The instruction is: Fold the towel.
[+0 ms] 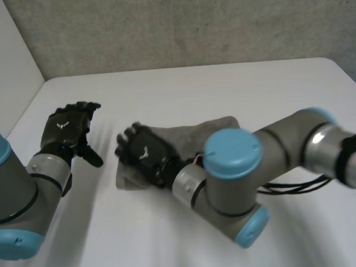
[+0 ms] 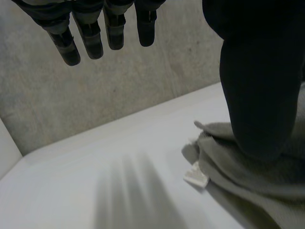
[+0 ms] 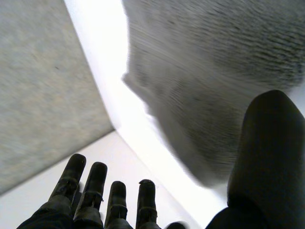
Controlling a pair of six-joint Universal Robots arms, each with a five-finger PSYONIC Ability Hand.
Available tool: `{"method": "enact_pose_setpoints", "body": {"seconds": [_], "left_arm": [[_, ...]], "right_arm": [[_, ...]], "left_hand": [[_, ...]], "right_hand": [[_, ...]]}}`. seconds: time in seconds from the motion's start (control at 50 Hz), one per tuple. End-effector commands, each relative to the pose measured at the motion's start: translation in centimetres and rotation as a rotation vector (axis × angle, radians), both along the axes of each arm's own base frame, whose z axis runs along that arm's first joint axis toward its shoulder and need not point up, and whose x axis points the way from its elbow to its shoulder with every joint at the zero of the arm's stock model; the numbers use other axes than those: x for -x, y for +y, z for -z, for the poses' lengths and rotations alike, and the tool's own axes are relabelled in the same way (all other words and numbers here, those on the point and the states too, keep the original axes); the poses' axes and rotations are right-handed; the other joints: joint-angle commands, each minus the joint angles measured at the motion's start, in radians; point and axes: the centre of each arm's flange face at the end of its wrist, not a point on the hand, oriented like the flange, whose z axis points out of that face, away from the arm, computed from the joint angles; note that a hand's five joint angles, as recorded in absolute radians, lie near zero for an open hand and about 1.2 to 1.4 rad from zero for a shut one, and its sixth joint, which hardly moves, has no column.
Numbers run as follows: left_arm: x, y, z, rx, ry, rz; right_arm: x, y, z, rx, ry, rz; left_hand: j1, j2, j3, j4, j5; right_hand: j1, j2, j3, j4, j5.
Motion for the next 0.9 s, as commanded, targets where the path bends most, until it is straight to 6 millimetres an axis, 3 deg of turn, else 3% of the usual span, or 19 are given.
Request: {"method": "enact_pose_setpoints", "body": {"seconds": [0.02, 0.06, 0.08, 0.14, 0.22, 0.34, 0.44, 0.48, 0.5, 0.54, 0.56, 0.6, 0.68, 0.72, 0.8, 0.82, 0.86, 0.88, 0.9], "left_arm": [[2.5, -0.3, -1.3, 0.076, 0.024, 0.062], [3.3, -0.3, -1.0, 0.072, 0.021, 0.082], [3.4, -0.3, -1.0, 0.072, 0.021, 0.083], [5.1, -0.1, -0.1, 0.061, 0.017, 0.123], [7.4, 0.7, 2.4, 0.012, -0.013, 0.17], [8.2, 0.9, 4.9, -0.034, -0.051, 0.138], [8.0, 1.0, 5.3, -0.044, -0.074, 0.13], [8.0, 1.0, 5.4, -0.044, -0.079, 0.131], [8.0, 1.1, 5.4, -0.044, -0.082, 0.131], [8.0, 1.1, 5.2, -0.042, -0.08, 0.131], [7.9, 1.2, 5.1, -0.04, -0.08, 0.129], [7.9, 1.3, 5.0, -0.037, -0.078, 0.131], [7.8, 1.4, 4.3, -0.026, -0.073, 0.13], [7.6, 1.7, 2.8, 0.002, -0.058, 0.128], [7.5, 2.0, 1.3, 0.033, -0.041, 0.128], [7.4, 2.2, 0.4, 0.052, -0.031, 0.128], [7.2, 2.3, -0.4, 0.069, -0.019, 0.124], [7.1, 2.4, -1.2, 0.085, -0.006, 0.12], [7.1, 2.4, -1.2, 0.085, -0.006, 0.12]], "right_arm": [[5.4, -2.8, -4.4, -0.116, -0.113, 0.165], [8.5, -4.3, -4.4, -0.21, -0.137, 0.266], [8.6, -4.3, -4.4, -0.21, -0.137, 0.267], [11.1, -5.1, -3.1, -0.305, -0.141, 0.352], [14.1, -6.2, -0.8, -0.405, -0.129, 0.454], [15.4, -6.5, 0.7, -0.451, -0.109, 0.502], [16.0, -7.2, 2.6, -0.49, -0.082, 0.533], [16.1, -7.7, 3.2, -0.496, -0.075, 0.543], [16.1, -7.7, 3.2, -0.496, -0.075, 0.543], [16.3, -8.4, 3.1, -0.485, -0.082, 0.566], [16.3, -8.4, 3.1, -0.485, -0.082, 0.566], [16.6, -9.1, 2.7, -0.462, -0.093, 0.606], [16.9, -9.6, 2.3, -0.436, -0.097, 0.648], [17.0, -9.8, 1.8, -0.417, -0.101, 0.659], [16.5, -10.4, -1.5, -0.296, -0.127, 0.639], [16.5, -10.4, -1.5, -0.296, -0.127, 0.639], [15.5, -10.7, -3.6, -0.186, -0.098, 0.599], [15.5, -10.7, -3.6, -0.186, -0.098, 0.598], [14.1, -10.1, -4.4, -0.14, -0.074, 0.545]], "left_hand": [[0.019, 0.024, 0.024, 0.023, 0.003], [0.022, 0.027, 0.027, 0.026, 0.006], [0.022, 0.027, 0.027, 0.026, 0.006], [0.028, 0.033, 0.033, 0.032, 0.012], [0.031, 0.036, 0.036, 0.035, 0.015], [0.034, 0.039, 0.039, 0.038, 0.018], [0.031, 0.036, 0.036, 0.035, 0.015], [0.031, 0.036, 0.036, 0.035, 0.015], [0.031, 0.036, 0.036, 0.035, 0.015], [0.031, 0.036, 0.036, 0.035, 0.015], [0.031, 0.036, 0.036, 0.035, 0.015], [0.028, 0.033, 0.033, 0.032, 0.012], [0.028, 0.033, 0.033, 0.032, 0.012], [0.022, 0.027, 0.027, 0.026, 0.006], [0.013, 0.018, 0.018, 0.018, -0.003], [0.011, 0.015, 0.015, 0.015, -0.006], [0.01, 0.015, 0.015, 0.015, -0.006], [0.008, 0.012, 0.012, 0.012, -0.009], [0.008, 0.012, 0.012, 0.012, -0.009]], "right_hand": [[-0.072, -0.071, -0.069, -0.082, -0.06], [-0.072, -0.071, -0.069, -0.082, -0.06], [-0.072, -0.071, -0.069, -0.082, -0.06], [-0.072, -0.071, -0.069, -0.082, -0.06], [-0.072, -0.071, -0.069, -0.082, -0.06], [-0.072, -0.071, -0.069, -0.082, -0.06], [0.149, 0.151, 0.153, 0.14, 0.162], [0.462, 0.463, 0.465, 0.452, 0.474], [0.464, 0.465, 0.467, 0.454, 0.476], [0.838, 0.839, 0.841, 0.828, 0.85], [0.839, 0.841, 0.843, 0.83, 0.852], [1.148, 1.149, 1.151, 1.138, 1.161], [1.15, 1.151, 1.153, 1.14, 1.162], [1.15, 1.151, 1.153, 1.14, 1.162], [1.15, 1.151, 1.153, 1.14, 1.162], [1.15, 1.151, 1.153, 1.14, 1.162], [1.15, 1.151, 1.153, 1.14, 1.162], [1.15, 1.151, 1.153, 1.14, 1.162], [1.15, 1.151, 1.153, 1.14, 1.162]]}}
